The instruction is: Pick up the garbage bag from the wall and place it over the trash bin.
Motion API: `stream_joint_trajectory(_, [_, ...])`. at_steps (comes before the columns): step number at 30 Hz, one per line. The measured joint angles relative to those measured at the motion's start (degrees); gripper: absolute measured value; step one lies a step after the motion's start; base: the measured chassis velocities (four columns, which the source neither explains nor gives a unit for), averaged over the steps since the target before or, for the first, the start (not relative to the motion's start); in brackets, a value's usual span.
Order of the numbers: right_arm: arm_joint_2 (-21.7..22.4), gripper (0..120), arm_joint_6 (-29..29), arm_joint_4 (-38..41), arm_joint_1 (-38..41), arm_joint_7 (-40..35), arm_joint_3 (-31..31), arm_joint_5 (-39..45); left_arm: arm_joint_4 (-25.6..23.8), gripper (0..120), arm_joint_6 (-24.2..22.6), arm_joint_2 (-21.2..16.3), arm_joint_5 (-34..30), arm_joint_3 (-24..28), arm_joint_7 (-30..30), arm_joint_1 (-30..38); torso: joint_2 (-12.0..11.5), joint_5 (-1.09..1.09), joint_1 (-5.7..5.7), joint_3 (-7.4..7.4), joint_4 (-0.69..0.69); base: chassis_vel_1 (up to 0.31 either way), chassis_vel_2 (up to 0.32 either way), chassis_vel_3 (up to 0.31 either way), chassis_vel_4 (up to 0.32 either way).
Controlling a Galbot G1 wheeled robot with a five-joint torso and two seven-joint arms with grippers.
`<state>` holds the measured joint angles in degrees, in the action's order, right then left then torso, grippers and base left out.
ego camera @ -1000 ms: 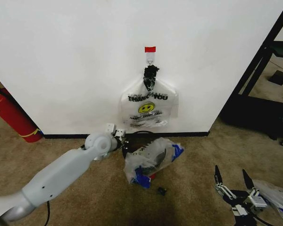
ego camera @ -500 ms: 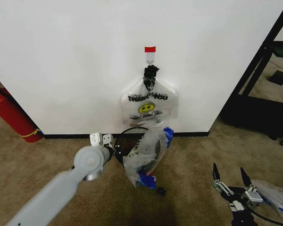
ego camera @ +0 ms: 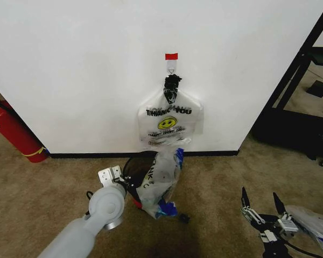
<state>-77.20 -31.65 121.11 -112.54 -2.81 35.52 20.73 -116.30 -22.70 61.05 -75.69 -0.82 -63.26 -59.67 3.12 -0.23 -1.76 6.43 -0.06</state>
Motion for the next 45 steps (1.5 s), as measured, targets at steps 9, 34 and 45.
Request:
stream_joint_trajectory(9, [-0.26, 100, 0.01, 0.47, -1.12, -0.14, 0.07, -0.03, 3.63, 0, 1.57, 5.54, 2.22, 2.76, -1.54, 0.91, 0.00, 0.00, -0.01, 0.00, -0.01, 0.000, 0.000, 0.000, 0.000])
stream_joint_trajectory(34, [-0.26, 100, 1.57, 1.02, -0.55, -0.91, -0.40, -1.19, 1.70, 50, -4.13, 3.88, 2.77, 2.78, -2.89, 1.07, 0.00, -0.01, 0.00, 0.00, -0.01, 0.000, 0.000, 0.000, 0.000])
stream_joint_trajectory(45, [2.78, 100, 17.36, 6.90, 0.30, -9.75, -4.21, -4.27, -4.91, 88, -4.46, -1.58, 12.71, -0.08, 2.95, -0.86, 0.00, -0.02, -0.01, 0.00, -0.03, 0.000, 0.000, 0.000, 0.000])
